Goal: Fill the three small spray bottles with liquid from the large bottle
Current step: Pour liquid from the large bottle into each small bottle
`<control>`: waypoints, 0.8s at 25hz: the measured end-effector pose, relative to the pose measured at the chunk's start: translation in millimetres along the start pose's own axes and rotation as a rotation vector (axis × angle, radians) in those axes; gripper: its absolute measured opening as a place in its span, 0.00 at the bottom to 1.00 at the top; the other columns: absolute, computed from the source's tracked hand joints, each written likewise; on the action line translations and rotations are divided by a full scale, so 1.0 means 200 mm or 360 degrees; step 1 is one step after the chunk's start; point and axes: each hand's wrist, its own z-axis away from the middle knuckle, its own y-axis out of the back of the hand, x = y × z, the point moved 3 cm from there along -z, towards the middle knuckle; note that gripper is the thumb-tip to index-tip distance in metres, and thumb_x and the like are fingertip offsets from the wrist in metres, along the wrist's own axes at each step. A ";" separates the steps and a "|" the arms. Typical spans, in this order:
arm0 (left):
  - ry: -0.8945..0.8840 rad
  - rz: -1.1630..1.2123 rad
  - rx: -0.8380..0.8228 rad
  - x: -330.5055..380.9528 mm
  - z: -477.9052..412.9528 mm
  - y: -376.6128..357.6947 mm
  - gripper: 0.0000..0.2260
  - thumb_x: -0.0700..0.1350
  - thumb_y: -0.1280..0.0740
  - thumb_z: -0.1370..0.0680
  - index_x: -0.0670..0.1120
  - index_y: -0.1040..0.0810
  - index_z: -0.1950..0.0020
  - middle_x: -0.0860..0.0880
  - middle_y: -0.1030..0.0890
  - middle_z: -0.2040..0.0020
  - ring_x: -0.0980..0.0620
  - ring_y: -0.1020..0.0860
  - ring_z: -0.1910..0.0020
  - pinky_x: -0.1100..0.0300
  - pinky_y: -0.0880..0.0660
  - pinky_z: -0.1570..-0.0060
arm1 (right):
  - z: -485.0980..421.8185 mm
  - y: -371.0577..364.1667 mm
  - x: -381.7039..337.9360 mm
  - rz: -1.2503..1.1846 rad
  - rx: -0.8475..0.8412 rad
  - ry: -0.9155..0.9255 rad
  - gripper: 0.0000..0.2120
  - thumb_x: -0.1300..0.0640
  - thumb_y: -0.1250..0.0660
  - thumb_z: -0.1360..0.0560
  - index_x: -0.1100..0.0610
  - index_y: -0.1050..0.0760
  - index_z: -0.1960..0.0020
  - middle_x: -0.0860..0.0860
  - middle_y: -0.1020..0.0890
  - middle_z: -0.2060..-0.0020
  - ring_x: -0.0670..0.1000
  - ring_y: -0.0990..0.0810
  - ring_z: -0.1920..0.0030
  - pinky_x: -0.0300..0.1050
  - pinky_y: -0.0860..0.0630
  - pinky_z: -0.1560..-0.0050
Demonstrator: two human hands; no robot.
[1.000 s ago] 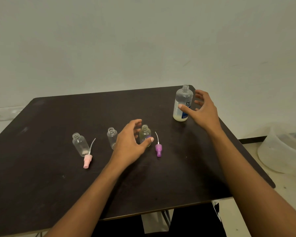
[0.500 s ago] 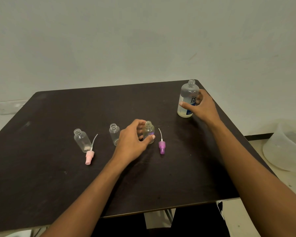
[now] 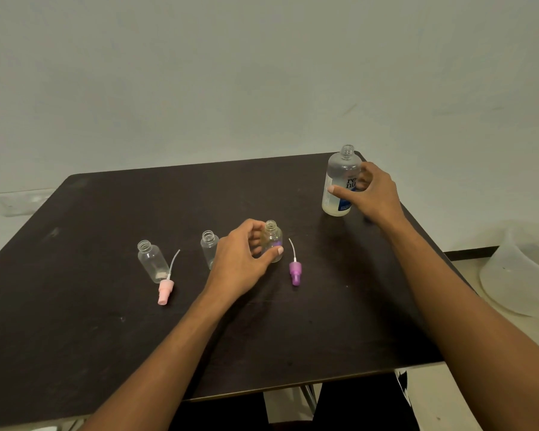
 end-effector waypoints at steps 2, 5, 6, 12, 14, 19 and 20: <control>-0.0044 -0.0011 0.0012 0.04 0.00 0.03 0.20 0.46 0.19 0.27 0.51 0.20 0.37 0.57 0.15 0.48 0.66 0.17 0.48 0.70 0.20 0.46 | 0.01 0.04 -0.07 -0.0025 0.0019 0.0052 0.30 0.48 0.17 0.31 0.52 0.24 0.33 0.45 0.18 0.44 0.42 0.18 0.47 0.27 0.24 0.55; -0.0131 -0.0005 0.0050 0.13 -0.01 0.07 0.21 0.47 0.20 0.27 0.50 0.19 0.36 0.58 0.15 0.47 0.66 0.17 0.48 0.70 0.21 0.45 | 0.04 0.12 -0.20 -0.0040 0.0048 0.0120 0.31 0.45 0.16 0.32 0.52 0.22 0.33 0.45 0.16 0.44 0.37 0.17 0.49 0.29 0.21 0.52; -0.0154 0.0003 0.0061 0.16 -0.01 0.09 0.20 0.47 0.20 0.27 0.50 0.19 0.36 0.58 0.15 0.47 0.66 0.17 0.48 0.72 0.21 0.45 | 0.05 0.14 -0.24 -0.0044 0.0054 0.0147 0.32 0.44 0.16 0.33 0.51 0.22 0.32 0.46 0.15 0.43 0.39 0.16 0.47 0.32 0.20 0.49; -0.0276 0.0090 0.0139 0.31 0.01 0.21 0.17 0.48 0.20 0.26 0.54 0.19 0.39 0.62 0.15 0.49 0.68 0.17 0.49 0.73 0.22 0.46 | 0.17 0.23 -0.47 -0.0067 0.0040 0.0299 0.34 0.40 0.18 0.33 0.50 0.22 0.31 0.47 0.15 0.39 0.45 0.16 0.42 0.42 0.17 0.42; -0.0303 0.0106 0.0168 0.34 0.02 0.25 0.17 0.48 0.20 0.26 0.57 0.19 0.40 0.64 0.16 0.50 0.69 0.18 0.49 0.74 0.23 0.46 | 0.22 0.25 -0.53 -0.0072 0.0021 0.0328 0.34 0.39 0.18 0.33 0.49 0.22 0.31 0.46 0.15 0.39 0.45 0.16 0.42 0.43 0.17 0.42; -0.0338 0.0227 0.0246 0.36 0.07 0.34 0.18 0.47 0.20 0.26 0.54 0.18 0.38 0.61 0.14 0.48 0.66 0.16 0.48 0.70 0.21 0.46 | 0.36 0.26 -0.62 -0.0096 -0.0039 0.0368 0.34 0.37 0.19 0.35 0.47 0.21 0.33 0.44 0.14 0.41 0.43 0.15 0.43 0.37 0.18 0.45; -0.0342 0.0261 0.0250 0.37 0.08 0.35 0.19 0.46 0.20 0.26 0.53 0.19 0.37 0.61 0.14 0.48 0.66 0.16 0.47 0.70 0.21 0.47 | 0.39 0.26 -0.63 -0.0094 -0.0048 0.0378 0.34 0.36 0.20 0.35 0.46 0.21 0.33 0.44 0.14 0.41 0.43 0.15 0.43 0.36 0.18 0.47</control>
